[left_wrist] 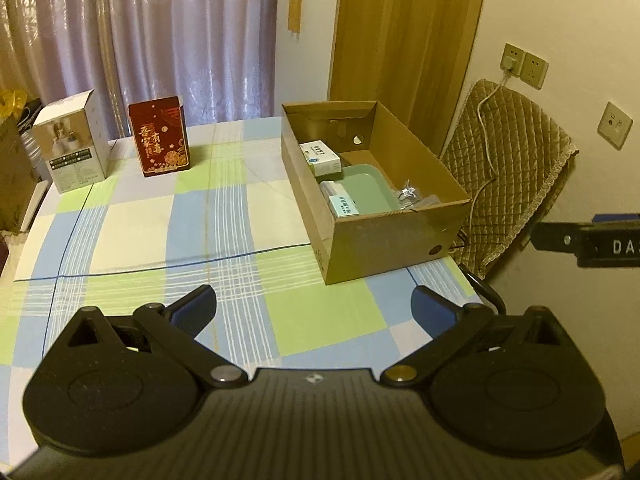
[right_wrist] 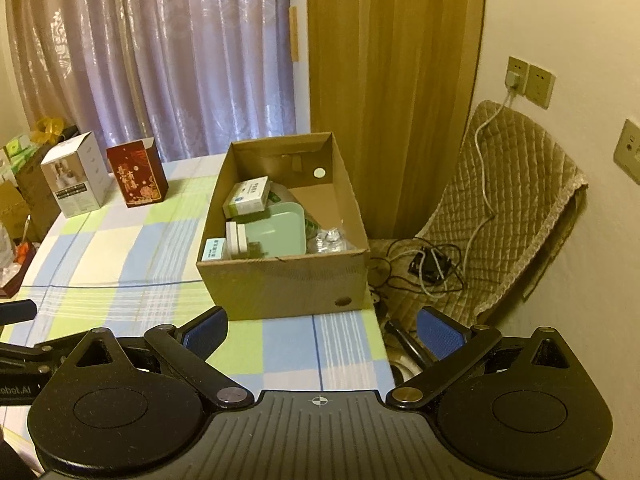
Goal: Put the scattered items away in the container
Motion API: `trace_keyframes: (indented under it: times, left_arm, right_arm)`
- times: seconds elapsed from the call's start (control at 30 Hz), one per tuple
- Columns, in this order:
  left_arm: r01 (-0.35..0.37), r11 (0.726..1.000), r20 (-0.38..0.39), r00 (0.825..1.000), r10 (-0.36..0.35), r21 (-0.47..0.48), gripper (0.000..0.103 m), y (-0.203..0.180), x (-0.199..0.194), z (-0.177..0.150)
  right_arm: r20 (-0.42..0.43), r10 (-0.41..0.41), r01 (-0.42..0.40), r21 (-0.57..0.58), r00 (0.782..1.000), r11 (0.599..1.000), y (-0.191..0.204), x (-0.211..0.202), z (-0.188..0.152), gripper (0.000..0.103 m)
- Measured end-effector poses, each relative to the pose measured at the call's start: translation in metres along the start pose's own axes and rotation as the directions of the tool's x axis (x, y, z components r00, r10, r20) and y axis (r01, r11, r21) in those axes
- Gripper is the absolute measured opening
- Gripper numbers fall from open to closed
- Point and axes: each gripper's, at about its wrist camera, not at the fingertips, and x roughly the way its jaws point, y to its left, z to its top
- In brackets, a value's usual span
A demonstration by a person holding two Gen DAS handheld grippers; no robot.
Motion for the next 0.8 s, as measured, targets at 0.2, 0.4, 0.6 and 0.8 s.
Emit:
trace_keyframes:
  times: [0.2, 0.4, 0.6, 0.8]
  left_arm:
    - [0.029, 1.000, 0.001, 1.000, -0.029, -0.012, 0.102, 0.001, -0.005, -0.002]
    - [0.031, 1.000, 0.002, 1.000, -0.031, 0.007, 0.102, -0.005, -0.008, -0.004]
    - [0.015, 1.000, -0.002, 1.000, -0.015, -0.013, 0.102, -0.004, -0.008, -0.005]
    - [-0.011, 1.000, 0.004, 1.000, 0.011, -0.012, 0.102, -0.003, -0.008, -0.005]
  right_arm:
    - [0.000, -0.003, 0.003, 0.005, 1.000, 1.000, 0.002, -0.007, -0.006, 0.103]
    - [0.002, -0.008, 0.008, 0.006, 1.000, 1.000, 0.004, -0.012, -0.007, 0.103]
    - [0.007, -0.007, 0.007, 0.005, 1.000, 1.000, 0.007, -0.018, -0.010, 0.103]
    - [0.011, -0.005, 0.005, -0.004, 1.000, 1.000, 0.012, -0.021, -0.011, 0.103]
